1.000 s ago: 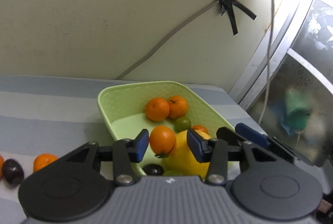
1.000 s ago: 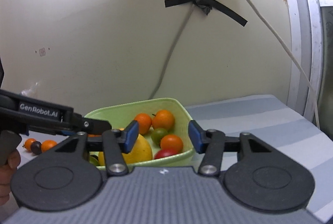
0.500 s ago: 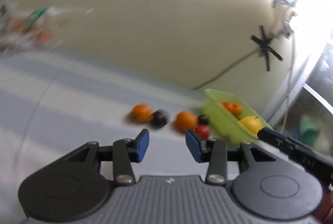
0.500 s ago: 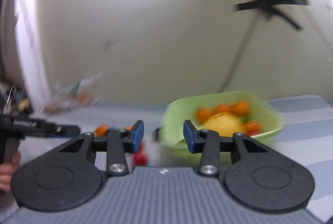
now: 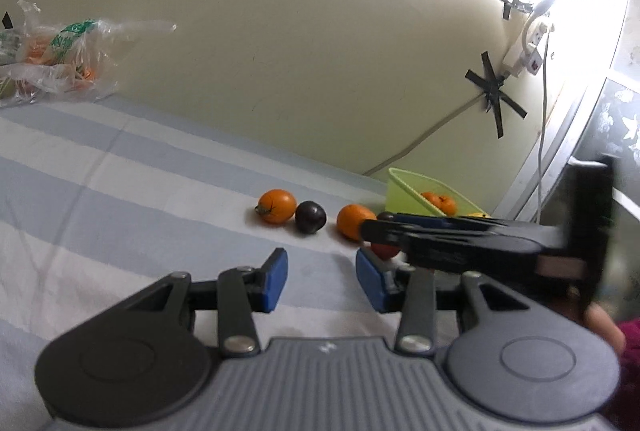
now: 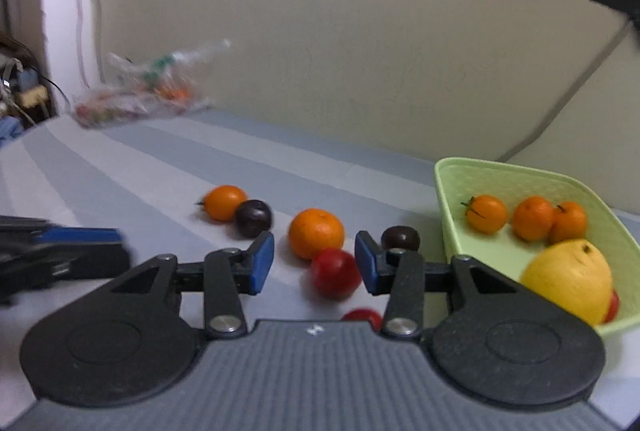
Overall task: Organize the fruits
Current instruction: 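Grasp another red cherry tomato with the right tool while the left tool grasps a tangerine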
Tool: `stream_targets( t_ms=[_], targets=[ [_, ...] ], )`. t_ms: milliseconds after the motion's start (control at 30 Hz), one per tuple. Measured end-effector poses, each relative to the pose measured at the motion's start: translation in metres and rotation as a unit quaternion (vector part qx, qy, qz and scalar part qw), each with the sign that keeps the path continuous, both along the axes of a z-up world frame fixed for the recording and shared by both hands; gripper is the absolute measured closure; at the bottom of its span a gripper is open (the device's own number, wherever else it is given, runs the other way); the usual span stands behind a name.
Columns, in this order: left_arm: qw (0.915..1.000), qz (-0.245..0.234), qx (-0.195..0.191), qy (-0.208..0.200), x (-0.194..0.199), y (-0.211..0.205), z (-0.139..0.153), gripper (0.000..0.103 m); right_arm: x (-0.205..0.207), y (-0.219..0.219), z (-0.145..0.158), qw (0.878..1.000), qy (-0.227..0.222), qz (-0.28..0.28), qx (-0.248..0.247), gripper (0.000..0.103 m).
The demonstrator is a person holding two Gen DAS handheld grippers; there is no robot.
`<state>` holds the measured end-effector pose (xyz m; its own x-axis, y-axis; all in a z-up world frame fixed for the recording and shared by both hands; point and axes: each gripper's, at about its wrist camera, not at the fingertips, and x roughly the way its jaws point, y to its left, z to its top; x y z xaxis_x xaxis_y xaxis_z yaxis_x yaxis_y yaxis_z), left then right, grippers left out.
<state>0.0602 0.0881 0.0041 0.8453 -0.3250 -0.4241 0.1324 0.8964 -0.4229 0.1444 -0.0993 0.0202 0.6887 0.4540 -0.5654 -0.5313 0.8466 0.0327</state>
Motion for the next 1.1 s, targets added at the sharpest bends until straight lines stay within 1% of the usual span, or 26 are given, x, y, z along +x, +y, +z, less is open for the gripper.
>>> stream_targets(
  t_ms=[100,167,200,233,267,300,367,467,500,533,567,600,633,700,767,800,900,967,1000,1100],
  targets=[
    [0.9999,-0.001,-0.013,-0.003,0.0,0.004,-0.001,0.065,0.017,0.009,-0.004,1.0,0.027,0.001,0.0,0.051],
    [0.9998,-0.002,-0.02,-0.005,0.0,0.006,-0.001,0.065,0.022,0.016,-0.005,0.999,0.037,0.009,-0.007,0.052],
    [0.9997,-0.001,-0.024,-0.006,0.0,0.008,-0.001,0.065,0.023,0.02,-0.006,0.999,0.037,0.014,-0.017,0.055],
    [0.9996,-0.001,-0.027,-0.007,-0.001,0.009,0.0,0.065,0.021,0.023,-0.006,0.999,0.027,0.013,-0.033,0.065],
    [0.9995,0.0,-0.032,-0.008,-0.001,0.011,0.0,0.065,0.017,0.025,-0.005,0.999,0.014,0.014,-0.051,0.065],
    [0.9992,0.0,-0.039,-0.01,-0.001,0.013,0.0,0.065,0.013,0.024,-0.004,0.998,0.014,0.02,-0.051,0.065],
    [0.9983,-0.002,-0.057,-0.016,-0.003,0.018,0.0,0.064,-0.003,0.016,0.003,0.999,0.015,0.044,-0.025,0.065],
    [0.9955,-0.019,-0.089,-0.025,-0.005,0.024,0.001,0.061,-0.042,0.012,0.013,0.994,-0.003,0.106,-0.01,0.065],
    [0.9947,-0.027,-0.096,-0.025,-0.005,0.024,0.002,0.06,-0.054,0.012,0.014,0.992,-0.002,0.123,-0.005,0.065],
    [0.9948,-0.031,-0.093,-0.026,-0.006,0.021,0.003,0.06,-0.064,0.011,0.013,0.99,0.002,0.14,0.002,0.064],
    [0.9957,-0.035,-0.082,-0.027,-0.006,0.018,0.003,0.06,-0.075,0.011,0.011,0.988,0.007,0.154,0.008,0.064],
    [0.9966,-0.038,-0.069,-0.027,-0.007,0.013,0.004,0.06,-0.082,0.012,0.007,0.987,0.013,0.162,0.008,0.064],
    [0.9971,-0.043,-0.058,-0.025,-0.007,0.009,0.004,0.06,-0.085,0.012,0.003,0.986,0.019,0.166,0.002,0.061],
    [0.9976,-0.052,-0.038,-0.025,-0.007,0.001,0.004,0.06,-0.092,0.012,-0.005,0.985,0.018,0.17,-0.018,0.052],
    [0.9977,-0.058,-0.023,-0.025,-0.008,-0.005,0.004,0.06,-0.097,0.005,-0.004,0.986,0.008,0.163,-0.019,0.052],
    [0.9977,-0.061,-0.013,-0.025,-0.008,-0.009,0.005,0.059,-0.098,-0.002,-0.002,0.987,0.006,0.157,-0.012,0.052],
    [0.9973,-0.068,0.012,-0.023,-0.009,-0.018,0.005,0.057,-0.095,-0.027,0.002,0.992,0.0,0.127,0.016,0.051],
    [0.9966,-0.073,0.028,-0.025,-0.01,-0.024,0.005,0.054,-0.086,-0.034,0.001,0.996,-0.012,0.088,0.027,0.051],
    [0.9961,-0.075,0.037,-0.027,-0.011,-0.027,0.006,0.051,-0.084,-0.04,0.002,0.997,-0.017,0.063,0.028,0.051],
    [0.9946,-0.081,0.06,-0.027,-0.012,-0.036,0.007,0.046,-0.064,-0.048,-0.001,1.0,-0.023,0.004,0.018,0.051]
  ],
)
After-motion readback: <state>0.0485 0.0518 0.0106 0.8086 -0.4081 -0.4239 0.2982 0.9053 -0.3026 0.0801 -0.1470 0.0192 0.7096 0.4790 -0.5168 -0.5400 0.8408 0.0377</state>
